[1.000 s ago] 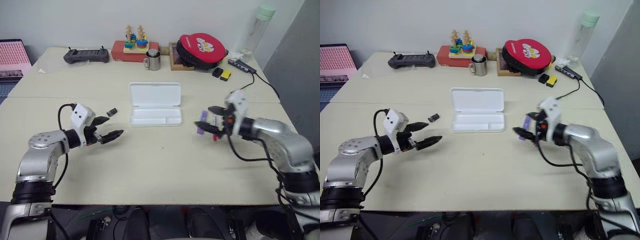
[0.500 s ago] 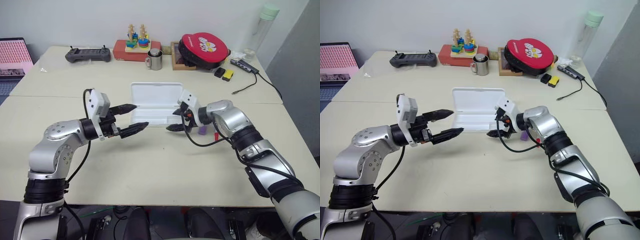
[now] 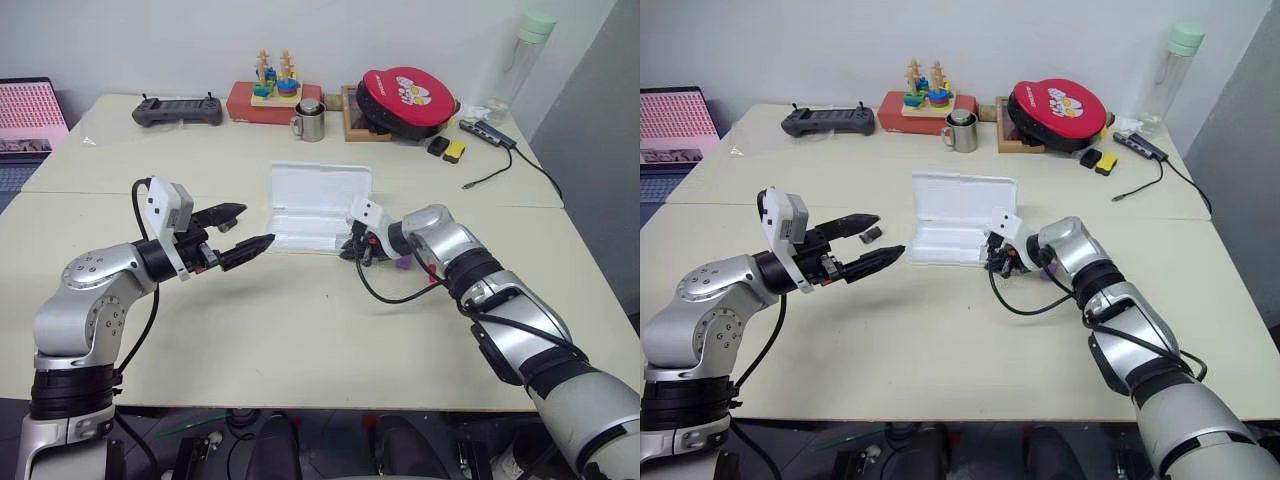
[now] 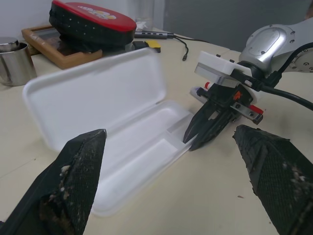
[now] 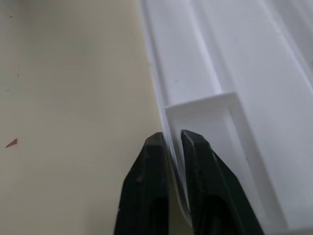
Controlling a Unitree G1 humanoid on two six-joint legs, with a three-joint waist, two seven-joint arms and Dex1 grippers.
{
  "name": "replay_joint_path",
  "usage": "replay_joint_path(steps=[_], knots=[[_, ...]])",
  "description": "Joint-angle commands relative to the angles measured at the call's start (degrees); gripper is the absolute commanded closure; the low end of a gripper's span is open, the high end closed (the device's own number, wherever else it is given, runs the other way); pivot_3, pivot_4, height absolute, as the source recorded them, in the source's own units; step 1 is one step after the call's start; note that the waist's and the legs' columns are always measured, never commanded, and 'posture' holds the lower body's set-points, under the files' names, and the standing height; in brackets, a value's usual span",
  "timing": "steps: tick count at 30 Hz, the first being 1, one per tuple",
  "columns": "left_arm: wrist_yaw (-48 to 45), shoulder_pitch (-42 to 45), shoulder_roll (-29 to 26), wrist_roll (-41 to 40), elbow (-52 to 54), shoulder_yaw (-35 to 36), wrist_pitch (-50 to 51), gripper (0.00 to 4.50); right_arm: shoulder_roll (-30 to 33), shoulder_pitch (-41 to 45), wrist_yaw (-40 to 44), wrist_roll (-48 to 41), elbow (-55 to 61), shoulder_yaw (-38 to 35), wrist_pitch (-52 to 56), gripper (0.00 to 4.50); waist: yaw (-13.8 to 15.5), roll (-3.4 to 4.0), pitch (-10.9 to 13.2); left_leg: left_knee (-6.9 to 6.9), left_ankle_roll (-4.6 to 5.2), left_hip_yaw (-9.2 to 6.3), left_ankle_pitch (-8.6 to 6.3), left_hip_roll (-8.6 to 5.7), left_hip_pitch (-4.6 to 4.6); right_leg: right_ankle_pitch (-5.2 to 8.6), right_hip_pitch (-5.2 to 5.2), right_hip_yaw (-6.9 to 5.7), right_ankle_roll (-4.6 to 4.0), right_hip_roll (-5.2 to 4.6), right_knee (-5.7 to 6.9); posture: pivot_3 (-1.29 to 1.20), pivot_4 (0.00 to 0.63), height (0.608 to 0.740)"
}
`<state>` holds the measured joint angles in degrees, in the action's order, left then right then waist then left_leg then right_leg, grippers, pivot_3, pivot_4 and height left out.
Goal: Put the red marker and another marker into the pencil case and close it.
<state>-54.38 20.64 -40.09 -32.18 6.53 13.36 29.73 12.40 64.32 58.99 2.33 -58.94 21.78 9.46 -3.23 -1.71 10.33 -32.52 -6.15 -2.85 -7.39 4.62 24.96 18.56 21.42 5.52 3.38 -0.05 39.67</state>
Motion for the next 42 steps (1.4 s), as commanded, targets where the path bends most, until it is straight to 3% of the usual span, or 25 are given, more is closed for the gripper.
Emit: replay_joint_path(steps=[1, 4, 11, 16, 20, 24, 27, 28, 33, 38, 40, 42], knots=[[-0.06, 0.97, -1.24, -1.15, 1.17, 1.86, -0.6, 0.0, -0.05, 1.54, 0.36, 0.81, -0.53, -1.91, -1.36, 4.43, -0.01, 0.0, 0.0, -0.05, 0.0, 0.0, 0.0, 0.0, -0.01, 0.0, 0.0, 0.0, 0.0, 0.0, 0.05, 0.0, 0.15, 0.74], [-0.41, 0.76, -1.93, -1.46, 1.12, 2.11, -0.44, 0.0, 0.14, 0.71, 1.66, -0.26, 2.01, -3.61, -2.88, 4.43, -0.02, 0.01, 0.01, -0.2, 0.0, -0.02, 0.0, 0.0, -0.01, 0.01, 0.01, 0.01, 0.01, 0.01, 0.22, 0.0, 0.15, 0.74], [-3.12, -1.98, -5.87, -0.86, 2.58, 1.78, -0.33, 0.0, 3.56, -9.75, 11.59, -1.11, 22.09, -1.56, 0.1, 4.43, 0.04, 0.03, 0.02, -0.21, -0.01, -0.02, -0.01, 0.0, 0.0, 0.03, 0.02, 0.01, -0.01, 0.03, 0.21, 0.0, 0.15, 0.74], [-3.95, -2.87, -6.82, -0.94, 3.17, 1.26, -0.56, 0.0, 4.02, -16.84, 12.23, -0.81, 33.4, 0.43, 4.24, 4.43, -0.03, 0.04, 0.04, -0.2, -0.01, -0.02, -0.01, 0.02, 0.0, 0.04, 0.04, 0.02, -0.02, 0.03, 0.23, 0.0, 0.15, 0.74], [-3.98, -2.12, -6.7, -0.79, 3.19, 0.51, -0.34, 0.0, 4.06, -18.14, 11.78, -0.44, 35.63, 1.21, 5.27, 4.43, -0.02, 0.05, 0.05, -0.26, -0.01, -0.02, -0.01, 0.02, -0.01, 0.17, 0.03, 0.04, 0.21, 0.04, 0.25, 0.0, 0.15, 0.74], [-4.3, -1.19, -6.38, -0.84, 3.33, -0.62, -0.05, 0.0, 4.24, -18.01, 11.02, -2.1, 38.0, -0.43, 7.02, 3.78, -0.02, 0.04, 0.04, -0.28, -0.01, -0.02, 0.0, 0.02, -0.01, 0.18, 0.04, 0.05, 0.22, 0.04, 0.24, 0.0, 0.15, 0.74], [-4.56, -0.29, -5.58, -1.06, 4.06, -2.47, 0.37, 0.0, 4.39, -18.02, 8.93, -4.34, 41.6, -3.37, 8.99, 3.09, 0.03, 0.04, 0.05, -0.28, -0.01, -0.02, 0.0, 0.02, -0.01, 0.18, 0.03, 0.05, 0.22, 0.04, 0.24, 0.0, 0.15, 0.74], [-4.56, -0.05, -5.44, -1.05, 4.12, -2.86, 0.39, 0.0, 4.52, -18.18, 8.28, -4.75, 42.75, -4.01, 9.52, 2.68, 0.06, 0.04, 0.05, -0.28, -0.01, -0.02, 0.0, 0.01, 0.0, 0.18, 0.03, 0.05, 0.21, 0.04, 0.23, 0.0, 0.15, 0.74], [-4.88, 2.38, -4.15, -1.11, 3.96, -5.33, 0.64, 0.0, 7.48, -22.76, 4.42, -12.41, 57.91, -12.64, 19.18, 1.65, 0.51, 0.02, 0.06, -0.27, -0.01, -0.03, -0.01, 0.01, 0.02, 0.17, 0.03, 0.04, 0.21, 0.04, 0.22, 0.0, 0.15, 0.74], [-5.37, 5.35, -1.39, -1.26, 3.66, -8.61, 0.91, 0.0, 10.38, -30.91, -5.96, -15.16, 69.17, -21.88, 27.35, 0.43, 0.93, 0.01, 0.06, -0.25, -0.01, -0.03, -0.01, 0.0, 0.02, 0.18, 0.01, 0.04, 0.2, 0.03, 0.19, 0.0, 0.15, 0.74], [-5.64, 7.31, 0.52, -0.73, 3.04, -10.99, 0.78, 0.0, 9.49, -34.2, -14.78, -13.41, 71.3, -26.15, 31.56, 0.02, 0.92, 0.02, 0.06, -0.28, -0.01, -0.02, -0.01, 0.0, 0.02, 0.19, 0.02, 0.06, 0.2, 0.03, 0.19, 0.0, 0.15, 0.74], [-6.16, 9.03, 2.19, -0.19, 2.22, -12.98, 0.49, 0.0, 8.24, -36.66, -23.05, -10.98, 72.25, -28.89, 33.78, 0.02, 0.99, 0.01, 0.06, -0.31, -0.01, -0.03, 0.0, 0.01, 0.02, 0.18, 0.02, 0.05, 0.21, 0.04, 0.23, 0.0, 0.15, 0.74]])
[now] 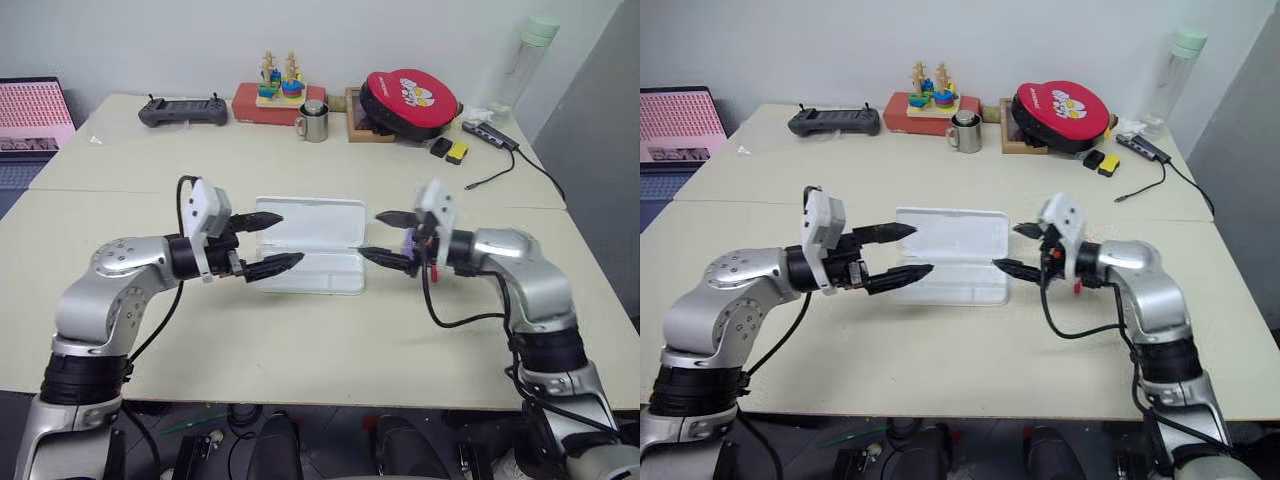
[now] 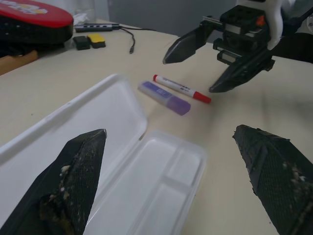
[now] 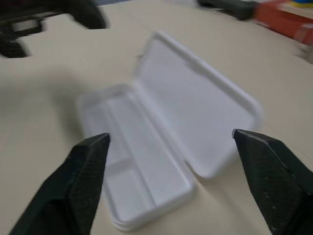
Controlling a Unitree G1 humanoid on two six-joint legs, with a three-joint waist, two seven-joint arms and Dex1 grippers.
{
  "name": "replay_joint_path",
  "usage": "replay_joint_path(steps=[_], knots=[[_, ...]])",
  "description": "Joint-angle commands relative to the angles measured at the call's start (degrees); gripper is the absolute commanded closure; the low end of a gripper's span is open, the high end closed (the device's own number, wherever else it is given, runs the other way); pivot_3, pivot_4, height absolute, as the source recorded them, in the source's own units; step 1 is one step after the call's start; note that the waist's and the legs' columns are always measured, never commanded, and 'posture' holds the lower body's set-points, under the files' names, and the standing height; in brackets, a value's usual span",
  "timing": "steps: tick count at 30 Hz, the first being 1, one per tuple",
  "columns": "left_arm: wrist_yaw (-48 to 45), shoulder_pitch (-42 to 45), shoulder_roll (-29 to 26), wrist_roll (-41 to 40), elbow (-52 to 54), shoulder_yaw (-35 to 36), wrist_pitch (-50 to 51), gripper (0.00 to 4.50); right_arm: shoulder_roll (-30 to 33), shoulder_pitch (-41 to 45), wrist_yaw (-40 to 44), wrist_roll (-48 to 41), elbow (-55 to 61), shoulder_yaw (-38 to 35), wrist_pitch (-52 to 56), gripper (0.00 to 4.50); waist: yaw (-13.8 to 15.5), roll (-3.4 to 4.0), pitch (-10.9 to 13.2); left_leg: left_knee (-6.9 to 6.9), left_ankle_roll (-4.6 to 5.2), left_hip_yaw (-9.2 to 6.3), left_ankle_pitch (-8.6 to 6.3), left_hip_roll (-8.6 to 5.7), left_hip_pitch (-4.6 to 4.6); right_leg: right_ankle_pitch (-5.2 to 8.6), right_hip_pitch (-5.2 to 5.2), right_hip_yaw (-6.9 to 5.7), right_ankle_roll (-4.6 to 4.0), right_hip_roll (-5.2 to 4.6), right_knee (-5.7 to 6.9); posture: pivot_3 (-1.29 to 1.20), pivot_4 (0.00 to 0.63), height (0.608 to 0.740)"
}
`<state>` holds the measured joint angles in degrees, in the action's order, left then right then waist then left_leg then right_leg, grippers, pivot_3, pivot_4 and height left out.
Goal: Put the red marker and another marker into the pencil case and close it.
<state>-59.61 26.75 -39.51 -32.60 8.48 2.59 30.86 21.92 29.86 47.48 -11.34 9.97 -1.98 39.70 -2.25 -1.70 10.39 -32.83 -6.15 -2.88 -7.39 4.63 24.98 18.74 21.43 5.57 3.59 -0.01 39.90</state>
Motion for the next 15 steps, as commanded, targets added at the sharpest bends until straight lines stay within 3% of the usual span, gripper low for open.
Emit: replay_joint_path(steps=[1, 7, 15], knots=[[-1.2, 3.93, 2.56, 0.44, -0.37, -3.13, -0.87, 0.0, -2.0, -3.24, -16.43, 4.86, 3.07, -6.39, 3.36, 0.02, 0.01, 0.0, 0.0, -0.02, 0.0, 0.01, 0.0, -0.01, 0.0, -0.01, 0.0, 0.03, 0.02, 0.0, -0.01, 0.0, 0.15, 0.74], [-3.8, 7.93, 4.48, 1.9, -4.98, -5.51, -2.48, 0.0, -7.63, -6.22, -31.31, 8.2, 5.65, -8.83, 8.78, 0.02, -1.0, 0.01, 0.0, 0.0, 0.01, 0.04, 0.0, -0.02, 0.0, -0.01, 0.06, 0.11, 0.02, 0.02, 0.0, 0.0, 0.15, 0.74], [-6.01, 11.23, 6.05, 3.45, -9.21, -6.51, -4.33, 0.0, -9.92, -8.73, -35.05, 7.24, 5.8, -7.35, 10.49, 0.02, -0.99, 0.01, 0.0, 0.06, 0.02, 0.03, 0.0, -0.03, 0.02, 0.0, 0.05, 0.09, 0.0, 0.02, -0.03, 0.0, 0.15, 0.74]])
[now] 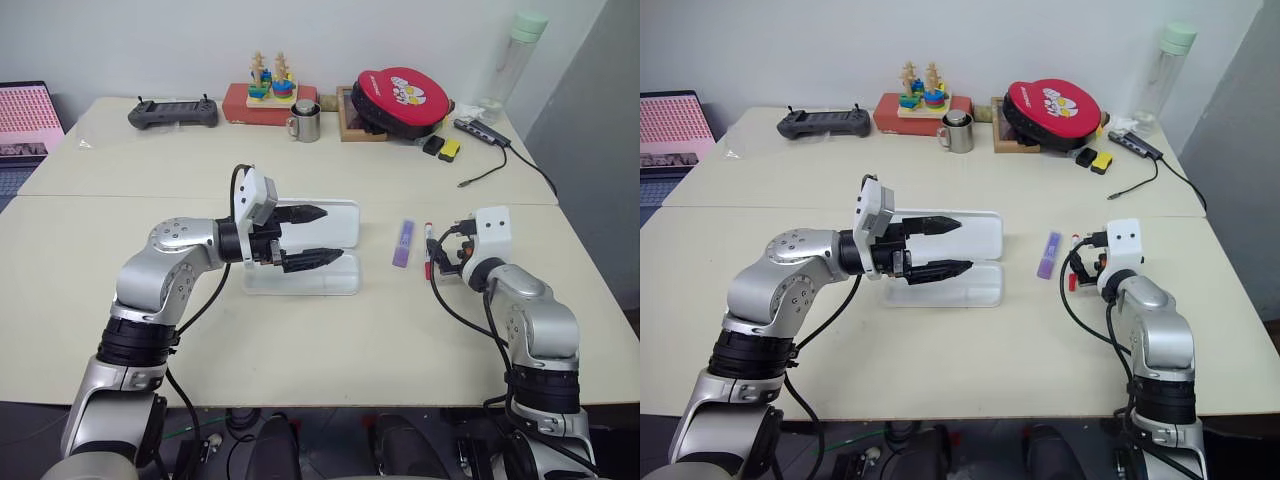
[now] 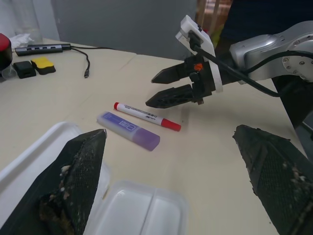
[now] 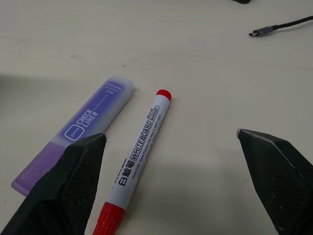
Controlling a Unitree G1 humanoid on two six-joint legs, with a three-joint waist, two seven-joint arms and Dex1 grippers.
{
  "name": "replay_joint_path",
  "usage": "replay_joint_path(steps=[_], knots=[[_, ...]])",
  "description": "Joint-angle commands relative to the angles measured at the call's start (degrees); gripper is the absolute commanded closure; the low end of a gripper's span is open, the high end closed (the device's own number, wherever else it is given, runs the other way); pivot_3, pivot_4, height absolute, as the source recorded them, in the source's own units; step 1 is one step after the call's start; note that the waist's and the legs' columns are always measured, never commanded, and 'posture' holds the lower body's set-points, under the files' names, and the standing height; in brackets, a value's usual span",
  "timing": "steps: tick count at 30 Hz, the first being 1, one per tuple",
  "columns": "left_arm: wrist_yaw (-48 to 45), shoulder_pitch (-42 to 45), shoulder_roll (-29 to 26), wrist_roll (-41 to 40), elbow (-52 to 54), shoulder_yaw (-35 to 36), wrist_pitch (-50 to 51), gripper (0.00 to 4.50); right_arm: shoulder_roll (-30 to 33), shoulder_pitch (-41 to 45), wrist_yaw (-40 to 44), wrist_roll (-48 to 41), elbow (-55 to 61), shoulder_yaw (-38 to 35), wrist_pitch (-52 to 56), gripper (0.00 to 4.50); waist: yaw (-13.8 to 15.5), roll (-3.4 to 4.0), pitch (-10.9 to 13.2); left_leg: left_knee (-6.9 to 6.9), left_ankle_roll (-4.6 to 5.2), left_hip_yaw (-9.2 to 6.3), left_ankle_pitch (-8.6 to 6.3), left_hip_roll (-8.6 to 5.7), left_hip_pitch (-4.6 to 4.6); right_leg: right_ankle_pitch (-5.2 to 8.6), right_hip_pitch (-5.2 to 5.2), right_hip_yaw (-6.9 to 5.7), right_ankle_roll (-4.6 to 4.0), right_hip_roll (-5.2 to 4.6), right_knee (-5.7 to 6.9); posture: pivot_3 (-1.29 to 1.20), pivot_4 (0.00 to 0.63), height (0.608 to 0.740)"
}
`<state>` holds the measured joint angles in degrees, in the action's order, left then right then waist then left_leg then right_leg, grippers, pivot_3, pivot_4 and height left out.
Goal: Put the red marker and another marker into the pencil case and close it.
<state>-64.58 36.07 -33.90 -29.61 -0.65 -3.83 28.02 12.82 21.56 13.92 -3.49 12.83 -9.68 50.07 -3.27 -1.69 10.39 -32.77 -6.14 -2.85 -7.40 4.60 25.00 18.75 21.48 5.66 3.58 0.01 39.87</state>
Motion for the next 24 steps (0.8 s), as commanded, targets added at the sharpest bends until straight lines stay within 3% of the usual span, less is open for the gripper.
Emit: replay_joint_path(steps=[1, 10, 14, 24], knots=[[-1.1, 2.08, 0.7, 0.73, -0.38, -0.2, -1.76, 0.0, -1.69, -0.38, -2.49, -0.76, 3.45, 0.39, 0.59, 0.02, 0.02, 0.0, 0.0, 0.0, 0.0, -0.01, 0.0, 0.0, 0.0, 0.0, 0.0, -0.01, 0.0, 0.0, 0.0, 0.0, 0.15, 0.74], [-1.03, 1.87, 1.61, 1.34, 0.44, 0.14, -1.78, 0.0, -3.16, -2.24, -5.65, 0.53, 0.81, 4.47, 1.56, 0.02, 0.0, 0.0, 0.0, 0.0, 0.0, -0.01, 0.0, 0.01, 0.0, 0.01, 0.01, 0.0, 0.0, 0.0, 0.0, 0.0, 0.15, 0.74], [-0.35, 1.21, 1.61, 1.39, 1.3, 0.62, -1.85, 0.0, -2.28, -2.26, -6.84, 1.13, -2.63, 4.32, 0.1, 0.75, 0.0, 0.0, 0.0, 0.0, 0.0, -0.02, 0.0, 0.01, 0.01, 0.01, 0.0, -0.01, 0.0, 0.0, 0.0, 0.0, 0.15, 0.74], [0.09, 1.14, 1.89, 1.22, 1.59, 0.55, -1.98, 0.0, -2.06, -1.51, -7.42, 0.02, -3.02, 3.13, -0.29, 3.38, 0.24, 0.0, 0.0, -0.05, 0.01, -0.02, 0.01, 0.0, 0.0, 0.0, -0.04, -0.01, 0.05, -0.01, -0.02, 0.0, 0.15, 0.74]])
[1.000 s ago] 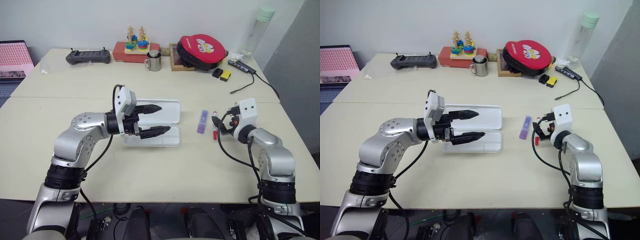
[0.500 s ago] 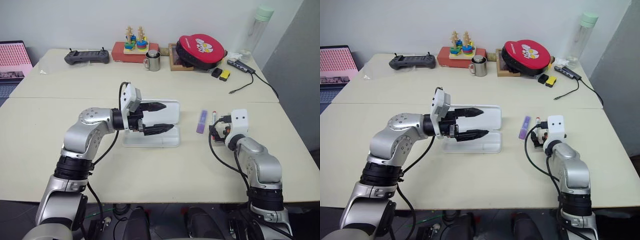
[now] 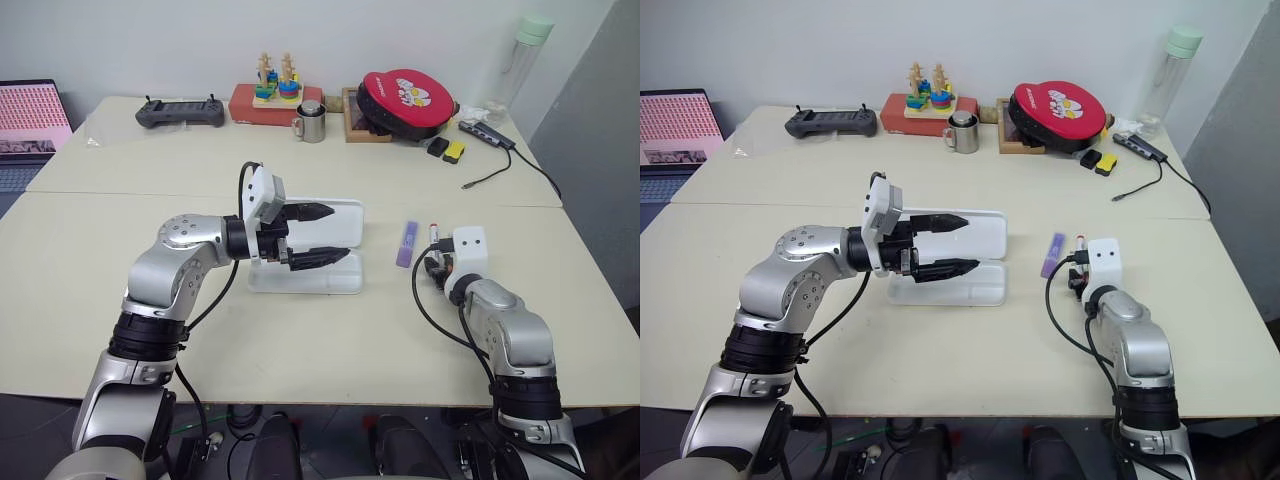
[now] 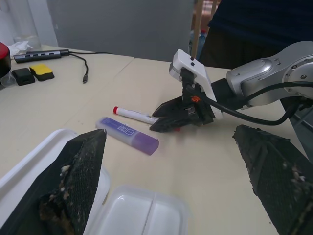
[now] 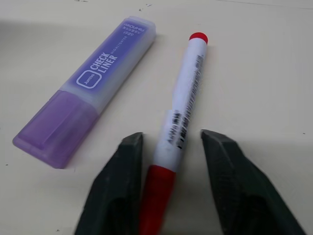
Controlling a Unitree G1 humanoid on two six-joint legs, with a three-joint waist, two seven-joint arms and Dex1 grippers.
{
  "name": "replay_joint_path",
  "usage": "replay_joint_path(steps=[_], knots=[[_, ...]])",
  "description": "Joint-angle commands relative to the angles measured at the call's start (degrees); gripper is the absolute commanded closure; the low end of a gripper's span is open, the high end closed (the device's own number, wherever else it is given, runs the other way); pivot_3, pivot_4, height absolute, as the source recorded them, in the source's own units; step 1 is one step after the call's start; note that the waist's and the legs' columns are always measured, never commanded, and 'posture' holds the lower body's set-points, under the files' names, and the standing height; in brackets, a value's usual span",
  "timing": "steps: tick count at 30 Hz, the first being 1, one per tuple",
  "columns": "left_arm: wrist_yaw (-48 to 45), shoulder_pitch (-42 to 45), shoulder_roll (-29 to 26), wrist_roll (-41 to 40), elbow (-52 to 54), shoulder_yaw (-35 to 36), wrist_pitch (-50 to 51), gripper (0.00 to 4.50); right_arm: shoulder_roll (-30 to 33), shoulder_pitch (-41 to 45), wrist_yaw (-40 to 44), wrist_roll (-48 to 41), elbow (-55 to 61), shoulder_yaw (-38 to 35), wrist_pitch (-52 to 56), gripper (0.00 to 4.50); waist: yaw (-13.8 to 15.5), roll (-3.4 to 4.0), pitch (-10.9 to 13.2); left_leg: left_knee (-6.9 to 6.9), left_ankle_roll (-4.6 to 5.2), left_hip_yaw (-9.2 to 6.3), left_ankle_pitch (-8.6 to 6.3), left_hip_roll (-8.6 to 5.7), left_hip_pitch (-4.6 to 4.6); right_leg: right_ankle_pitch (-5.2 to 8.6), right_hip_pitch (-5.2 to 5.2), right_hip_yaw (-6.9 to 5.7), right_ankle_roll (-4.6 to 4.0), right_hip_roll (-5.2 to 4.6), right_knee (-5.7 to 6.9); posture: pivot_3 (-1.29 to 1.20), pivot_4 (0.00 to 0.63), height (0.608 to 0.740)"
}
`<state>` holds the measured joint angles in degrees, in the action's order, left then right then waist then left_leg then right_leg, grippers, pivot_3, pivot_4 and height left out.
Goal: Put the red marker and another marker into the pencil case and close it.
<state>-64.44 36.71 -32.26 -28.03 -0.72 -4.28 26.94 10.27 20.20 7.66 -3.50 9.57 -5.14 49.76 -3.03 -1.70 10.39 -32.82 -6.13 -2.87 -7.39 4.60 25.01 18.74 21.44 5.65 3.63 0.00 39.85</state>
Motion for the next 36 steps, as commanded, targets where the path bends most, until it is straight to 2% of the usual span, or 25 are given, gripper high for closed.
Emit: replay_joint_path(steps=[1, 3, 9, 13, 17, 20, 23, 27, 30, 33, 36], knots=[[-0.11, 0.6, 0.28, -0.34, 1.5, 0.95, -0.95, 0.0, 0.22, -0.29, -1.64, -0.01, 0.37, -1.72, 0.23, 3.7, 0.0, 0.0, 0.0, 0.01, 0.0, 0.0, 0.0, 0.0, 0.0, 0.0, 0.0, 0.0, -0.01, 0.0, -0.01, 0.0, 0.15, 0.74], [-0.12, 0.77, 0.41, -0.25, 1.15, 0.91, -1.08, 0.0, -0.24, -0.4, -2.89, 0.06, 0.42, -2.86, -0.05, 4.15, 0.0, 0.0, 0.0, 0.03, 0.0, 0.0, 0.0, 0.0, 0.01, 0.01, 0.0, 0.0, -0.01, 0.0, -0.05, 0.0, 0.15, 0.74], [1.14, 0.63, 0.12, -0.05, 0.83, 2.15, -0.9, 0.0, -0.64, 1.12, -3.58, -1.64, 0.35, -5.94, -6.13, 4.18, -0.1, 0.01, 0.0, 0.03, 0.0, 0.01, 0.0, 0.0, 0.01, 0.0, 0.01, 0.0, -0.01, 0.0, -0.08, 0.0, 0.15, 0.74], [4.21, -5.27, -3.46, -1.81, 3.44, 8.48, 1.37, 0.0, 5.22, 5.65, 9.63, -4.25, 1.68, -1.29, -17.86, 4.18, -1.22, 0.23, 0.15, 0.06, 0.0, 0.08, 0.0, 0.01, 0.02, 0.0, 0.08, 0.1, 0.01, 0.0, -0.09, 0.0, 0.15, 0.74], [6.44, -15.03, -7.68, -2.7, 7.3, 14.63, 3.35, 0.0, 9.04, 10.43, 25.3, -8.99, 0.92, 6.44, -20.48, 4.18, -2.55, 0.24, 0.16, 0.23, 0.03, 0.09, -0.02, 0.09, -0.09, 0.04, 0.09, 0.19, -0.06, 0.08, -0.08, 0.0, 0.15, 0.74], [8.49, -20.36, -8.96, -3.65, 9.12, 18.92, 4.45, 0.0, 10.8, 15.47, 33.06, -8.25, -4.24, 11.92, -23.29, 4.18, -1.95, 0.18, 0.2, 0.34, 0.02, -0.04, -0.02, 0.1, -0.09, 0.13, 0.08, -0.03, -0.23, 0.09, 0.02, 0.0, 0.15, 0.74], [9.72, -22.96, -9.5, -3.73, 10.34, 20.54, 4.63, 0.0, 10.99, 18.61, 36.7, -8.06, -7.64, 14.27, -24.59, 4.18, -0.97, 0.08, 0.3, 0.34, 0.01, -0.04, -0.02, 0.06, -0.04, 0.16, 0.09, -0.11, -0.26, 0.02, 0.0, 0.0, 0.15, 0.74], [10.84, -27.75, -10.78, -4.4, 11.92, 26.01, 4.22, 0.0, 9.05, 28.0, 45.14, -2.05, -21.03, 23.98, -32.92, 4.18, -0.55, 0.1, 0.41, 0.25, -0.01, 0.07, -0.02, 0.04, -0.03, 0.11, 0.07, -0.05, -0.14, -0.06, -0.18, 0.0, 0.15, 0.74], [11.62, -30.05, -11.2, -6.27, 13.76, 29.51, 5.32, 0.0, 6.41, 31.84, 47.51, 0.5, -31.08, 26.8, -38.79, 4.18, -0.68, 0.08, 0.41, 0.26, -0.01, 0.06, -0.02, 0.1, -0.05, 0.08, 0.1, -0.07, -0.1, -0.03, -0.18, 0.0, 0.15, 0.74], [12.54, -31.29, -10.92, -7.32, 15.98, 29.9, 5.98, 0.0, 3.65, 34.47, 47.58, 2.9, -40.65, 28.03, -44.29, 4.18, -0.25, 0.07, 0.42, 0.29, -0.02, 0.06, -0.02, 0.07, -0.04, 0.07, 0.08, -0.08, -0.16, -0.03, -0.19, 0.0, 0.15, 0.74], [13.3, -31.59, -10.81, -7.87, 16.75, 29.85, 6.25, 0.0, 2.46, 35.58, 48.53, 4.24, -45.28, 28.35, -47.68, 4.18, 0.12, 0.05, 0.44, 0.31, -0.03, 0.06, -0.03, 0.06, 0.01, -0.04, 0.07, -0.1, -0.35, -0.05, -0.31, 0.0, 0.15, 0.74]])
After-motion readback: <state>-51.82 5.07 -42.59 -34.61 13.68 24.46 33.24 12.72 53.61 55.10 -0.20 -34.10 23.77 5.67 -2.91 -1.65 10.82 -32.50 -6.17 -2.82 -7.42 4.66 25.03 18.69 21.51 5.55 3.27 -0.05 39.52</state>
